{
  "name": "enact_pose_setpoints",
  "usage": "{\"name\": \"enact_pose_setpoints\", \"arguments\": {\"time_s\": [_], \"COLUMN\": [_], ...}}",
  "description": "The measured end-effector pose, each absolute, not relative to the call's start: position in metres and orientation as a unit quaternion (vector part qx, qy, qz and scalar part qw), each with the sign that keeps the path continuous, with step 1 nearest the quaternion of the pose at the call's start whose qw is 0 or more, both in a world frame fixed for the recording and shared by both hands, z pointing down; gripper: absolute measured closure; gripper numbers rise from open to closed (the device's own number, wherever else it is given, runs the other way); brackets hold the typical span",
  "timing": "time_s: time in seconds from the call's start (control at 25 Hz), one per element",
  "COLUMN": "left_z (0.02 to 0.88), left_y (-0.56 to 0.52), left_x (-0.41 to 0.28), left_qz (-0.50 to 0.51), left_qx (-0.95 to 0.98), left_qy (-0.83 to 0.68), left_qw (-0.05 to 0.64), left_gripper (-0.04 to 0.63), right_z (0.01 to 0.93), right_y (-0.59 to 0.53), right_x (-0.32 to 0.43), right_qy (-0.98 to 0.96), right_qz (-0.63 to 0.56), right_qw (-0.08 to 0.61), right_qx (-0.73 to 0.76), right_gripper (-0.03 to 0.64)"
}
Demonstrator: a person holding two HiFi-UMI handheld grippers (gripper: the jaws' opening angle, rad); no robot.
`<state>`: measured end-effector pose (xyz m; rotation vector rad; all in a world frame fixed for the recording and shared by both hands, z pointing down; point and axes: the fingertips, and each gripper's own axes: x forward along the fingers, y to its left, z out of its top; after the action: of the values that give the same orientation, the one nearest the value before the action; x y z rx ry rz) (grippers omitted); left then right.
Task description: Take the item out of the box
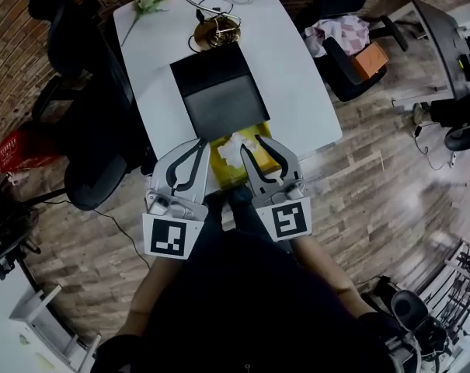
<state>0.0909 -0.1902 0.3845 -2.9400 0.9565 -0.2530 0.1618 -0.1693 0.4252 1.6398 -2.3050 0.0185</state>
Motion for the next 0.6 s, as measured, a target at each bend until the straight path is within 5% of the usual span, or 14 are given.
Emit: {"name": "enact_pose_setpoints", "arguments": {"time_s": [0.6], "left_z": [0.407], "left_y": [-0.191], "left_x": [0.083], "left_qz": [-0.117], "left_qx": [-0.928], "left_qy": [0.353], "left_qw": [0.005], "left_gripper": [0.584], "right_z": [0.493], "right_y": [-0.173], "right_x": [0.157], "right_qy": [-0.844], "right_qz": [0.034], "right_qw": [0.196], "right_qx": [0.499], "right_gripper": [0.514]}}
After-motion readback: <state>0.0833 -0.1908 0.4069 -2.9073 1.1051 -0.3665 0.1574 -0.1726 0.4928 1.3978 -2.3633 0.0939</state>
